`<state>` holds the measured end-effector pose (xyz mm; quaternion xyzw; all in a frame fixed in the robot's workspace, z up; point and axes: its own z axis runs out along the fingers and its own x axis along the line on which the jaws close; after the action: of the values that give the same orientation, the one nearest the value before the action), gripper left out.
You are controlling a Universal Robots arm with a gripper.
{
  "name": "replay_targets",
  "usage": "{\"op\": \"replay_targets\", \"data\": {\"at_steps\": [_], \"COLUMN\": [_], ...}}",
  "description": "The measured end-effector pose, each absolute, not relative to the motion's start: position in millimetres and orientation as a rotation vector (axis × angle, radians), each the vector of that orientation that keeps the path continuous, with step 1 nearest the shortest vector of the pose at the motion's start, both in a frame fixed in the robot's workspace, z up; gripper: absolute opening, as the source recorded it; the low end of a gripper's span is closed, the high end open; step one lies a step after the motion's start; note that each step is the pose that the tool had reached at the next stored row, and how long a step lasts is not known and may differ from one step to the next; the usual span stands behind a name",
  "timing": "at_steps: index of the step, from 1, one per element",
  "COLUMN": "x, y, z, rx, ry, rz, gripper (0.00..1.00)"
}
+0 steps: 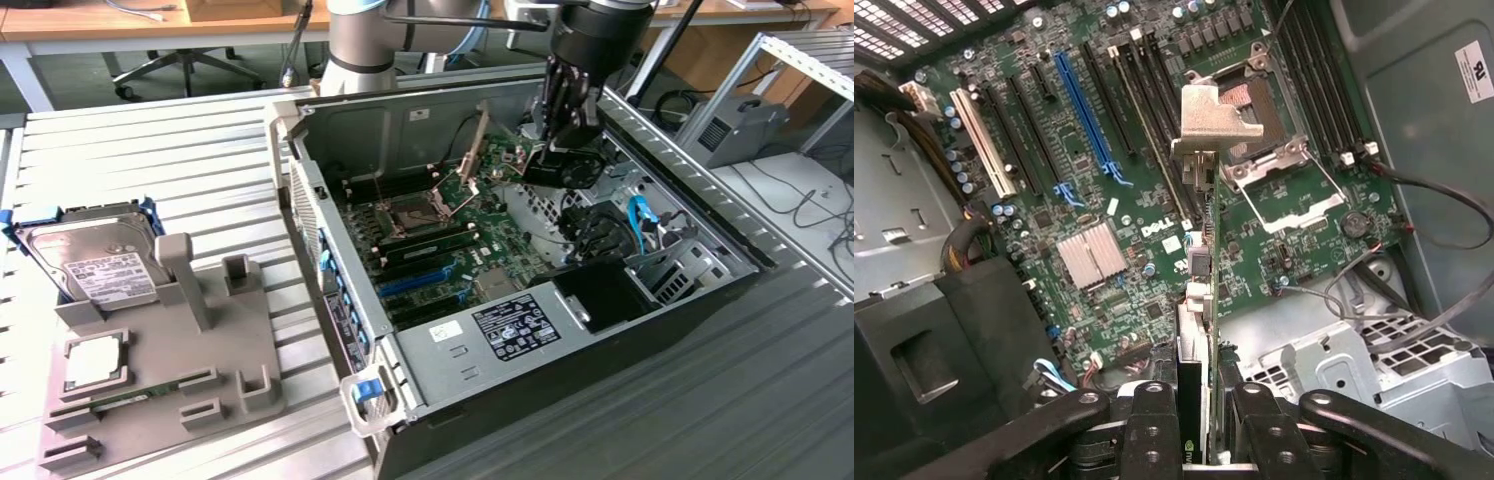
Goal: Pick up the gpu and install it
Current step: 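Insert the gpu into the slot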
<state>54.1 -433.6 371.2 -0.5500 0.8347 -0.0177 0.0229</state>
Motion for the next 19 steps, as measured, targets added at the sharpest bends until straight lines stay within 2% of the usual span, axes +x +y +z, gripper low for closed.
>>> {"op": "replay_targets", "data": {"at_steps": [19], "x": [54.1], "y": [-433.6], "z": [371.1], "rx": [-1.782], "ry": [2.530], "rz": [-0.053], "gripper": [0.26]}}
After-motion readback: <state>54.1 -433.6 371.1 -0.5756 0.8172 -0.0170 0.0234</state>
